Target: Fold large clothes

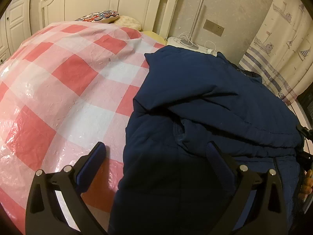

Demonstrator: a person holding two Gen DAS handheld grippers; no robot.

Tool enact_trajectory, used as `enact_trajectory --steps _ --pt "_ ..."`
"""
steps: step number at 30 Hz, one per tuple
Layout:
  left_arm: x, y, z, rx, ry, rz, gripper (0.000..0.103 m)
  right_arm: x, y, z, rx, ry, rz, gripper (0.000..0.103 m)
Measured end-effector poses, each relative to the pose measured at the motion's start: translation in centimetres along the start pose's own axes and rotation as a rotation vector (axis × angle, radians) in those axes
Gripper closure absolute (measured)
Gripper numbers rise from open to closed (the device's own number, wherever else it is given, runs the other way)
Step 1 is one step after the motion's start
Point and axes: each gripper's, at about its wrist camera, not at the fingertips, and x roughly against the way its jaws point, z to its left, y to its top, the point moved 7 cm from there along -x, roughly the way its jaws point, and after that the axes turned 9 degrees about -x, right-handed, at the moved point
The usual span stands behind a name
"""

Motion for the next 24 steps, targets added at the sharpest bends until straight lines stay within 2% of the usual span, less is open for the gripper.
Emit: enact_trajectory --steps 5,6,9,12,15,19,21,24 --pt "0.0 0.0 0.0 0.0 0.001 0.0 0.002 -0.2 -0.6 0.2 0.039 0.006 -0.012 0.052" --pt "-0.1 0.0 0.0 -0.001 0.002 0.001 0.002 0.0 -0.7 0.2 0.052 0.012 -0.009 0.061" --pt "0.0 0.0 0.0 0.001 -0.001 -0.001 0.002 1.4 -0.4 1.7 0.109 0.047 -0.033 0.072" --pt "-0.1 0.0 0.0 0.001 -0.001 -0.001 0.002 4.3 0.7 3.8 0.15 0.094 -0.12 0.072" --pt "-0.1 0.1 0.0 0.002 -0.002 -0.001 0.002 5.7 1.8 3.0 0.145 0.041 -0.152 0.072" --pt "-0.1 0.1 0.0 0.002 -0.003 -0.002 0.002 2.6 1.6 -1.5 0.1 -0.098 -0.053 0.072" --pt "-0.1 0.1 0.0 0.003 -0.003 -0.002 0.002 2.5 1.4 -2.5 0.085 -0.102 -0.073 0.072" --pt "0.0 0.1 0.0 0.004 -0.005 -0.003 0.002 3.5 1.2 -1.7 0.109 -0.129 -0.131 0.073"
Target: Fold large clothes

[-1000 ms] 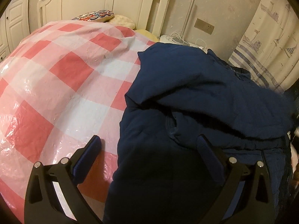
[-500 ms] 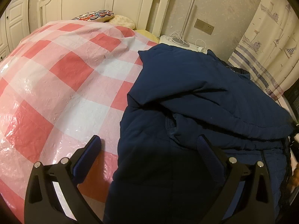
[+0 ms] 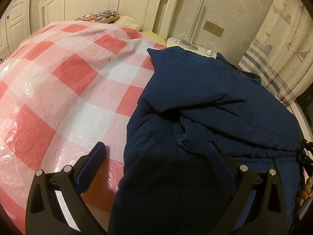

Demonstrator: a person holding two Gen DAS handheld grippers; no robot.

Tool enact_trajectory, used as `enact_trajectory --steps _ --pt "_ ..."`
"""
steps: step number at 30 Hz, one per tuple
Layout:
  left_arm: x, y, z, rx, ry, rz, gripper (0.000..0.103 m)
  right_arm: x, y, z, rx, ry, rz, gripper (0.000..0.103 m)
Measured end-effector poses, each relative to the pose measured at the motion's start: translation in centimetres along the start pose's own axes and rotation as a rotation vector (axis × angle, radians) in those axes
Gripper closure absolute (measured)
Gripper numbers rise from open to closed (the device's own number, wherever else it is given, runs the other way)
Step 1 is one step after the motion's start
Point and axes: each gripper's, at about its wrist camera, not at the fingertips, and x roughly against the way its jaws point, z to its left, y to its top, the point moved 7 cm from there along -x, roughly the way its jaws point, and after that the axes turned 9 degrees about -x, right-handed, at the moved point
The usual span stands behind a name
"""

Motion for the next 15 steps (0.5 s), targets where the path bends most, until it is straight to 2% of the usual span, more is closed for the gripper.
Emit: enact_trajectory --steps 3,5,7,9,10,12,15 --pt "0.0 0.0 0.0 0.001 -0.001 -0.001 0.002 1.0 -0.3 0.6 0.001 0.016 -0.033 0.077" --pt "0.0 0.0 0.0 0.001 -0.002 -0.001 0.002 1.8 -0.8 0.0 -0.037 0.037 -0.019 0.077" --pt "0.0 0.1 0.0 0.002 -0.004 -0.002 0.002 2.2 -1.0 -0.5 -0.048 0.002 -0.03 0.077" --pt "0.1 0.1 -0.2 0.001 -0.003 -0.002 0.002 3.4 -0.8 -0.6 -0.055 -0.047 -0.075 0.076" --pt "0.1 0.1 -0.1 0.0 -0.002 -0.002 0.002 4.0 -0.2 -0.5 -0.038 -0.088 -0.12 0.076" --pt "0.0 0.0 -0.1 -0.001 -0.001 -0.001 0.002 4.6 1.0 1.3 0.039 -0.11 -0.174 0.076" --pt "0.0 0.0 -0.1 0.0 -0.001 -0.002 0.002 2.8 1.2 5.4 0.247 -0.154 -0.144 0.075"
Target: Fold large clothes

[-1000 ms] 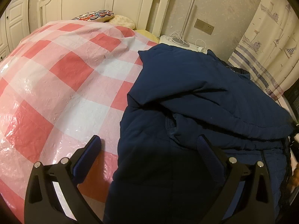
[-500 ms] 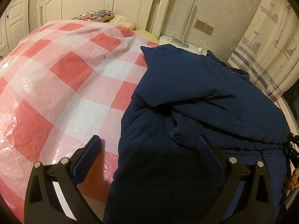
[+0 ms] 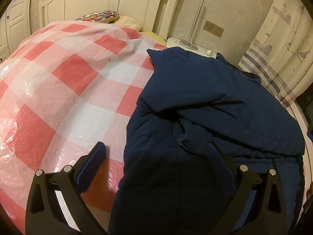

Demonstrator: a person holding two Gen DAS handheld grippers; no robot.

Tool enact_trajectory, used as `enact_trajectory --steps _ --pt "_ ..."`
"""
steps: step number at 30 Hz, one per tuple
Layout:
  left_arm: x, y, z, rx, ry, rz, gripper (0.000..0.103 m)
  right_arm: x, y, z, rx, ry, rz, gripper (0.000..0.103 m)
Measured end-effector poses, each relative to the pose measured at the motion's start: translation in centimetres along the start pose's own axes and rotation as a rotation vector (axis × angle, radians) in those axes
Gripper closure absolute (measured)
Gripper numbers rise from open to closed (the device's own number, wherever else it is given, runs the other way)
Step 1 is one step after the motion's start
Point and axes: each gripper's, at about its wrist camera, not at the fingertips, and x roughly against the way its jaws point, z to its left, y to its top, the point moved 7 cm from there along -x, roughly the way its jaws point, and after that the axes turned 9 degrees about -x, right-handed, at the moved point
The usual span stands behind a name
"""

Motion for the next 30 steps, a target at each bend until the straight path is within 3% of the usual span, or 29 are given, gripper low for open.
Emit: enact_trajectory --steps 1,2,3,5,7,11,14,17,20,24,26,30 --pt "0.0 0.0 0.0 0.0 -0.001 0.0 0.002 -1.0 0.0 1.4 0.079 -0.025 0.018 0.074" --pt "0.0 0.0 0.0 0.001 -0.001 -0.001 0.002 -2.1 -0.2 2.3 0.136 -0.047 0.039 0.065" --pt "0.0 0.0 0.0 0.001 -0.001 -0.001 0.002 -3.7 -0.6 3.0 0.197 -0.092 0.064 0.04" --pt "0.1 0.0 0.1 0.007 -0.002 -0.006 0.002 -5.8 -1.3 3.1 0.257 -0.17 0.074 0.004" --pt "1.0 0.1 1.0 0.055 0.028 -0.041 0.003 -8.3 -2.9 2.0 0.298 -0.224 0.134 0.005" --pt "4.7 2.3 1.7 0.159 0.004 -0.18 0.004 -9.3 -3.7 0.3 0.224 -0.15 0.18 0.004" --pt "6.3 5.9 -0.9 0.106 -0.016 -0.204 0.003 -9.2 -4.1 0.5 0.249 -0.169 0.176 0.004" --pt "5.1 9.8 -5.9 -0.025 -0.026 -0.153 0.003 -8.9 -4.3 0.7 0.267 -0.185 0.167 0.004" --pt "0.8 12.3 -10.5 -0.128 -0.011 -0.082 0.002 -8.9 -4.2 0.7 0.258 -0.179 0.17 0.004" --pt "-7.7 11.0 -12.1 -0.187 0.072 0.116 0.002 -8.9 -4.2 0.6 0.257 -0.178 0.171 0.004" --pt "-8.3 10.4 -12.9 -0.289 0.134 0.012 0.002 -8.9 -4.2 0.7 0.254 -0.171 0.171 0.004" --pt "-8.7 10.2 -13.4 -0.294 0.15 0.004 0.002 -8.6 -4.0 0.5 0.222 -0.125 0.171 0.004"
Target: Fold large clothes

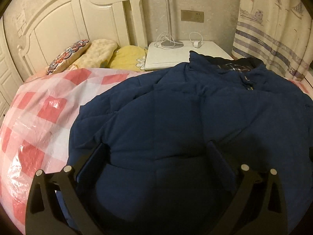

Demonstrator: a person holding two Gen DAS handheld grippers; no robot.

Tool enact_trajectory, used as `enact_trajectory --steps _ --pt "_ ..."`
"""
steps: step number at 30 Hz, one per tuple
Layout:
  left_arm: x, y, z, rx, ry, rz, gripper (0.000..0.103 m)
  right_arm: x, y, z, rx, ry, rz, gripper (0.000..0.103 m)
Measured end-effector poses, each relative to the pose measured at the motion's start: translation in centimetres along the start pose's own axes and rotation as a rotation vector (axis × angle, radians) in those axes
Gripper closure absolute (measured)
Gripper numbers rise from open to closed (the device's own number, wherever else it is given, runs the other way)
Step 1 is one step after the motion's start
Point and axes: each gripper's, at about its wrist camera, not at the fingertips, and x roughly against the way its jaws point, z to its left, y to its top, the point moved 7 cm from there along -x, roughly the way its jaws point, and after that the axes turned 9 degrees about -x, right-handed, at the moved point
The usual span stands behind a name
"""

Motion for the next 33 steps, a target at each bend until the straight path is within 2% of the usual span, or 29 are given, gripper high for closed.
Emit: enact_trajectory --steps 2,4,5,6,8,12,14,16,17,20,22,25,27,30,33 --pt "-0.3 0.2 -0.3 -0.005 0.006 0.005 0.002 0.9 0.4 -0.5 -0.052 0.056 -0.034 0.006" --pt "-0.4 0.1 -0.1 -0.006 0.008 0.005 0.002 3.1 1.3 -2.4 -0.189 0.122 -0.137 0.01" --pt "-0.4 0.1 -0.2 -0.004 0.006 0.005 0.002 4.0 1.7 -3.2 -0.233 0.128 -0.175 0.012" --pt "-0.3 0.0 0.0 -0.003 0.005 0.005 0.002 4.8 2.0 -3.7 -0.259 0.135 -0.204 0.018" --pt "-0.4 -0.4 0.5 -0.004 0.005 0.005 0.002 5.7 3.0 -3.0 -0.23 0.157 -0.215 0.025" --pt "0.2 -0.8 1.1 -0.002 0.004 0.003 0.002 5.2 4.4 1.7 -0.009 0.095 -0.19 0.032" --pt "0.2 -0.8 1.1 -0.001 0.003 0.003 0.002 3.2 4.5 3.6 0.072 0.043 -0.136 0.032" --pt "0.2 -0.8 1.1 0.001 0.0 0.0 0.002 -0.3 3.8 3.5 0.12 -0.052 -0.048 0.031" --pt "0.3 -0.9 1.2 0.002 -0.001 0.0 0.002 -1.7 3.2 3.5 0.159 -0.079 -0.046 0.031" --pt "0.3 -0.9 1.3 0.003 -0.001 0.002 0.002 -1.7 2.9 3.4 0.158 -0.097 -0.034 0.03" --pt "0.3 -1.0 1.3 0.005 -0.002 0.003 0.002 -0.8 3.3 3.1 0.114 -0.067 -0.032 0.031" --pt "0.3 -1.0 1.3 0.006 -0.003 0.002 0.002 1.6 3.5 3.3 0.084 -0.036 -0.094 0.032" --pt "0.3 -1.0 1.2 0.006 -0.002 0.003 0.002 2.6 2.8 3.6 0.102 -0.031 -0.112 0.032" --pt "0.4 -1.0 1.3 0.009 -0.005 0.001 0.002 0.6 0.7 4.1 0.209 -0.085 -0.065 0.026" --pt "0.4 -1.0 1.3 0.009 -0.004 0.002 0.002 0.0 0.6 4.2 0.23 -0.11 -0.052 0.023"
